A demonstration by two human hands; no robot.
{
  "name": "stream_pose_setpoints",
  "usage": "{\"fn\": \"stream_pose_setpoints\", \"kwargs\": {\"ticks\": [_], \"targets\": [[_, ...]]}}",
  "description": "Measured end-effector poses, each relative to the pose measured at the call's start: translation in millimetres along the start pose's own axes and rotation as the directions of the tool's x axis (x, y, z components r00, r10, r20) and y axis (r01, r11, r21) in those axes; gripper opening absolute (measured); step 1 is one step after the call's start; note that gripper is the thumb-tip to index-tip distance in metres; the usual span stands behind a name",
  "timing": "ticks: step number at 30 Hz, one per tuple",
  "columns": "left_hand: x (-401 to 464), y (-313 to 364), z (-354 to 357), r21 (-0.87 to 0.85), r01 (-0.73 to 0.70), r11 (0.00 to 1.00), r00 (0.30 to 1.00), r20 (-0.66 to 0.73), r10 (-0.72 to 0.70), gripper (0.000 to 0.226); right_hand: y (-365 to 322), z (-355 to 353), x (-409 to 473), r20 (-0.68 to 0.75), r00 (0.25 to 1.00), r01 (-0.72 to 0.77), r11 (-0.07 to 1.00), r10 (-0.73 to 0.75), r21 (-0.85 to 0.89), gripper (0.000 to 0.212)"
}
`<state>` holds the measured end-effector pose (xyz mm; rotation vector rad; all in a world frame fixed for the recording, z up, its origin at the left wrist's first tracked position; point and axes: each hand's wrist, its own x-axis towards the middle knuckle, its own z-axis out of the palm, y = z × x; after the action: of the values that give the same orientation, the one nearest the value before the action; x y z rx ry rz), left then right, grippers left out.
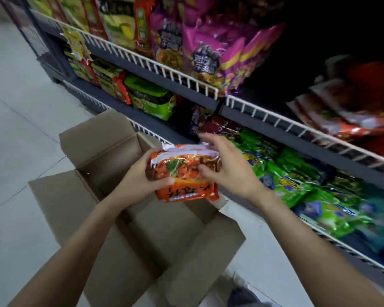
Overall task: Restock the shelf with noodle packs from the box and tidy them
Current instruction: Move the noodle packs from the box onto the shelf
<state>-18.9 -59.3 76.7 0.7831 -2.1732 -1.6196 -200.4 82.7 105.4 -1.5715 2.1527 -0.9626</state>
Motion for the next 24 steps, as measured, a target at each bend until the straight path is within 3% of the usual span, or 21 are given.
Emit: {"fn": "stream_pose_setpoints", "kwargs": {"ticks": [4, 8, 12, 15, 18, 22, 24], "targets": [[3, 39, 52, -0.221, 0.006, 0.975, 0.999, -0.046, -0.016, 0.057, 13, -39, -51, -0.304, 0.934, -0.165, 0.982, 0.186, 0.096, 0.091], [12, 87, 108, -0.357, 0.047, 0.933, 0.998, -0.029, -0.062, 0.056, 23, -81, -96, -0.241, 0.933, -0.174, 0.922, 0.266, 0.345, 0.103], [23, 138, 158, -0.312, 0.008, 0.950, 0.999, -0.027, -0.018, 0.035, 37, -134, -126, -0.350, 0.881, -0.166, 0.901, 0.318, 0.401, 0.092], [24, 171, 193, -0.334, -0.071, 0.940, 0.997, -0.031, 0.065, 0.046, 46, -171, -149, -0.468, 0.829, -0.128, 0.919, 0.306, 0.374, 0.073], [21, 197, 231, -0.429, -0.102, 0.897, 0.990, 0.047, 0.135, 0.064, 59, -198, -173, -0.603, 0.726, -0.108, 0.921, 0.331, 0.375, 0.057], [14, 223, 279, -0.355, -0.266, 0.896, 0.887, 0.273, 0.372, 0.072, 72, -234, -206, -0.711, 0.574, -0.102, 0.896, 0.407, 0.431, 0.051], [16, 239, 305, -0.274, -0.368, 0.888, 0.845, 0.299, 0.443, 0.076, 77, -253, -222, -0.737, 0.532, -0.133, 0.901, 0.417, 0.414, 0.053]]}}
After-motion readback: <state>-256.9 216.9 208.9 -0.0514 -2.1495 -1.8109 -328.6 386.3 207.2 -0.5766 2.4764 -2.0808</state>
